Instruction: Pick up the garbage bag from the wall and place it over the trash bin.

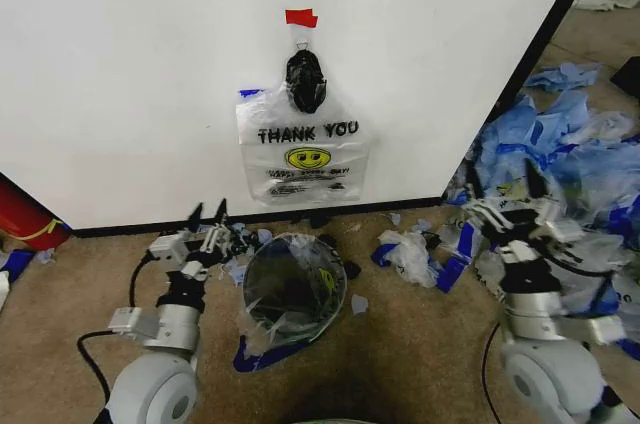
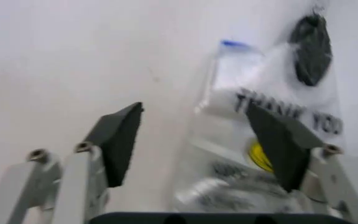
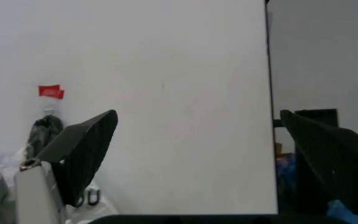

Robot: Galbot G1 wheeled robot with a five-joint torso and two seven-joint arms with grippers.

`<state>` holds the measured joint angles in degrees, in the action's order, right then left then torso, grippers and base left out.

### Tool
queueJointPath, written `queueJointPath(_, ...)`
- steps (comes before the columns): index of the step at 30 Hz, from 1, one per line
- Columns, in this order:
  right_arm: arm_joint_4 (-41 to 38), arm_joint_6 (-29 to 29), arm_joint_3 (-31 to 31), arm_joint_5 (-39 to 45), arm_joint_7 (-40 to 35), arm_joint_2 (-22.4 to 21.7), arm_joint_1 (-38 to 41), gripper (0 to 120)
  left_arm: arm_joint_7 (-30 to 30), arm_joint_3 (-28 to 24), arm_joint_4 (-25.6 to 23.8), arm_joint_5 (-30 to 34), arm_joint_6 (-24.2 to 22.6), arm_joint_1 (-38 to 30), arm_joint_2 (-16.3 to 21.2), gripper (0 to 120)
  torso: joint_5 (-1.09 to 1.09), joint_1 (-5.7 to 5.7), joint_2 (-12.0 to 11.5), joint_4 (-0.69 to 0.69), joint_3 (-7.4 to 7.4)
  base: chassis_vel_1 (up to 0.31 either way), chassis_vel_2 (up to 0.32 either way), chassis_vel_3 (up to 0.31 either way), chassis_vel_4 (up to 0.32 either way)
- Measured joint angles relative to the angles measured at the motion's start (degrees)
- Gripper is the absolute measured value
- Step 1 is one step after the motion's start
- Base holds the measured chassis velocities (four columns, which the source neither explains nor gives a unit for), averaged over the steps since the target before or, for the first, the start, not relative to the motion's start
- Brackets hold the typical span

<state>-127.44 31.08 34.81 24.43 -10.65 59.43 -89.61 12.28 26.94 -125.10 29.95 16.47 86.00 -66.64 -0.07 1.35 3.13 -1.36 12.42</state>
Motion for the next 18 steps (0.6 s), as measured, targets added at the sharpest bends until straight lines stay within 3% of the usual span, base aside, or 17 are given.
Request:
queueJointPath(2,-0.63,0.80,2.37,-2.34,-0.13,1.95,-2.87,98,-1.97,2.54,1.12,-3.75,2.43,1.03,-2.23,84,0.00,0.00,0.00,0.01,0.00,0.000,0.000,0.000,0.000)
queueJointPath(8,-1.20,1.49,4.53,-6.81,-0.55,4.83,-7.61,97,-4.01,6.48,1.42,-8.05,4.34,2.92,-6.04,100,0.00,0.00,0.00,0.00,0.00,0.000,0.000,0.000,0.000)
queueJointPath(18,0.15,1.70,3.62,-10.48,-0.91,7.82,-9.92,100,-5.70,8.28,0.80,-8.95,4.79,4.88,-8.96,100,0.01,0.00,0.00,0.00,0.00,0.000,0.000,0.000,0.000)
